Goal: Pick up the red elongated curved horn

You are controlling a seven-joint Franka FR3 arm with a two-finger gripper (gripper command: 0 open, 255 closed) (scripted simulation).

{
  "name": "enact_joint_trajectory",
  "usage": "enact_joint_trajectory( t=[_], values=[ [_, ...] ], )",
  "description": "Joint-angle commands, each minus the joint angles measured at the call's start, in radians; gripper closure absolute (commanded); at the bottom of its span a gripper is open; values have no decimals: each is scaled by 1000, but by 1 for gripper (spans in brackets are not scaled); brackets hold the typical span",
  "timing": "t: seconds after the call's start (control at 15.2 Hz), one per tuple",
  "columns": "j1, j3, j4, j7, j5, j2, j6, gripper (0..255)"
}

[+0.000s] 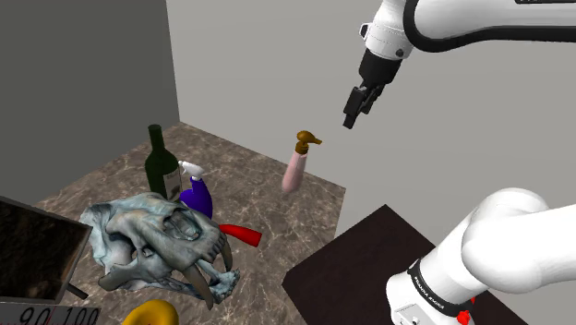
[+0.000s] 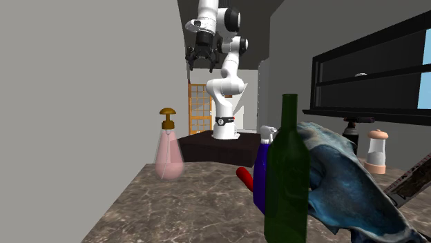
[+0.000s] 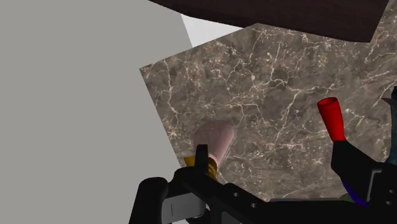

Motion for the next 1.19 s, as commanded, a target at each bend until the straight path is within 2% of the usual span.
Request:
enact_joint_trajectory(
  t=[0.0, 0.59, 1.12],
  values=[
    [10, 21, -15, 17, 7, 49, 54, 0],
    [48, 117, -46, 105, 13, 300, 291, 0],
    [69, 197, 6, 215, -52, 583, 472, 0]
  ],
)
